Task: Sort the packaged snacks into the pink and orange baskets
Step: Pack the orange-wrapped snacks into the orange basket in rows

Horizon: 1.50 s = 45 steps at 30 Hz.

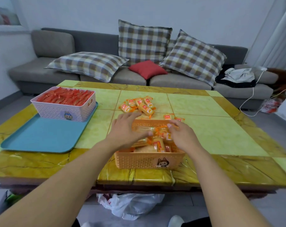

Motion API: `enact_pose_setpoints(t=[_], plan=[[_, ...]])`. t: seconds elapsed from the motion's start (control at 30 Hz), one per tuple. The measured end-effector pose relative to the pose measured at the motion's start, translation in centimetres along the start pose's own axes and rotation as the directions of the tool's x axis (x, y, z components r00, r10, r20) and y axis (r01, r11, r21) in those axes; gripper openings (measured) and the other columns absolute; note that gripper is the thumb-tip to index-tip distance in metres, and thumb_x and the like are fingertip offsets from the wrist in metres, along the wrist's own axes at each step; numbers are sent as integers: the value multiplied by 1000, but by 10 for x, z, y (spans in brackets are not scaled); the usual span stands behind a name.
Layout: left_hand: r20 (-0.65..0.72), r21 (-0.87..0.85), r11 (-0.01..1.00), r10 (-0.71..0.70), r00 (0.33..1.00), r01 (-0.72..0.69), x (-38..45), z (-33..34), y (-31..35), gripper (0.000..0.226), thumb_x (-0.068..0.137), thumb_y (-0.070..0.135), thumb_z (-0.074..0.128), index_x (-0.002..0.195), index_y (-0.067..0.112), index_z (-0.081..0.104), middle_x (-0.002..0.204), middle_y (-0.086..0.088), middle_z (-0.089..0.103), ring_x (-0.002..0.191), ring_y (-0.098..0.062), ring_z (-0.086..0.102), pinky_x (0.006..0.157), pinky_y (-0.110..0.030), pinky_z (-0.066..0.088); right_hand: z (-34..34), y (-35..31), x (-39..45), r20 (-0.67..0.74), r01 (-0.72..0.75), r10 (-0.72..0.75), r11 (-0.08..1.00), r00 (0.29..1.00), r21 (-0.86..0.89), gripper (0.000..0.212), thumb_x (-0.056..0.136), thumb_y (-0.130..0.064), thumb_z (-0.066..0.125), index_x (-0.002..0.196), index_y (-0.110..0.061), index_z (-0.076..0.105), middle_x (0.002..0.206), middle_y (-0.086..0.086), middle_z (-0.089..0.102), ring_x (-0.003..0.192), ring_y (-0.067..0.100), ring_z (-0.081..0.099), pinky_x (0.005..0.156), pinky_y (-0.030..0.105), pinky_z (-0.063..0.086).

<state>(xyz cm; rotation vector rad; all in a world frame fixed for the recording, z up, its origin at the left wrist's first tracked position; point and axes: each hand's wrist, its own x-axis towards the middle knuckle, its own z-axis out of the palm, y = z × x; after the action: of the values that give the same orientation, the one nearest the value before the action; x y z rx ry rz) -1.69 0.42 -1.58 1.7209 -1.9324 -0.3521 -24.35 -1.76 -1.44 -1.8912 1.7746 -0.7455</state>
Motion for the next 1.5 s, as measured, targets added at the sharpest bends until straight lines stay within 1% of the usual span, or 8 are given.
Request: enact_pose_setpoints(t=[0.13,0.37,0.5,0.73,1.07,1.27,1.4,1.5], plan=[[163,234,972,-54,985,15,5,18,-6,90,84,87,25,158,36,22,166,7,22,155,-18,8,123,-54,3,9,-1,0,56,-59,63,996,996,-69,49,106,-33,46,153,-22,42,156,2,44,142,27,43,112,38,37],[129,210,972,-136,982,107,12,14,-12,91,81,87,37,157,38,25,168,5,12,156,-23,-3,120,-64,4,17,-12,12,-42,71,-77,989,996,-127,59,99,-6,50,149,-36,45,143,-5,57,121,21,59,93,34,49],[20,173,955,-247,969,240,22,-10,-33,79,88,79,40,153,33,36,160,-4,36,150,-30,25,120,-60,19,27,-13,31,77,203,-196,973,978,-109,82,86,15,49,138,-47,54,145,-10,56,121,17,60,90,33,55],[-23,117,928,-353,935,353,19,-25,-50,28,95,38,63,122,29,65,114,-1,70,103,-26,64,80,-36,53,49,-24,55,-196,80,-117,979,974,-186,42,93,-6,63,111,-44,68,89,-16,70,68,8,64,56,31,51],[580,-71,871,-360,731,486,9,-40,-20,78,86,2,54,155,27,25,95,-20,72,67,-38,75,60,-39,62,46,-22,71,-129,84,-69,990,989,113,7,83,-26,82,83,-28,75,78,-13,71,75,4,67,61,24,44],[574,-80,822,-424,700,564,2,-38,-4,29,91,0,43,120,1,46,89,-26,72,69,-43,74,64,-41,63,39,-13,90,-267,137,-27,905,963,403,19,97,-14,64,102,-27,76,107,-15,73,106,3,66,97,26,51],[572,-125,798,-428,700,589,3,-39,3,18,94,2,43,108,0,54,80,-22,75,70,-43,74,67,-46,64,37,30,117,-181,-210,222,974,958,81,46,96,-39,62,141,-32,58,147,2,53,142,28,40,111,43,39],[439,-180,763,-503,744,622,17,-34,-6,51,103,34,49,148,16,34,98,-21,73,79,-40,74,66,-43,62,45,42,125,5,-272,278,942,960,-197,70,91,-62,59,154,-42,35,166,5,21,151,38,17,118,57,22]])
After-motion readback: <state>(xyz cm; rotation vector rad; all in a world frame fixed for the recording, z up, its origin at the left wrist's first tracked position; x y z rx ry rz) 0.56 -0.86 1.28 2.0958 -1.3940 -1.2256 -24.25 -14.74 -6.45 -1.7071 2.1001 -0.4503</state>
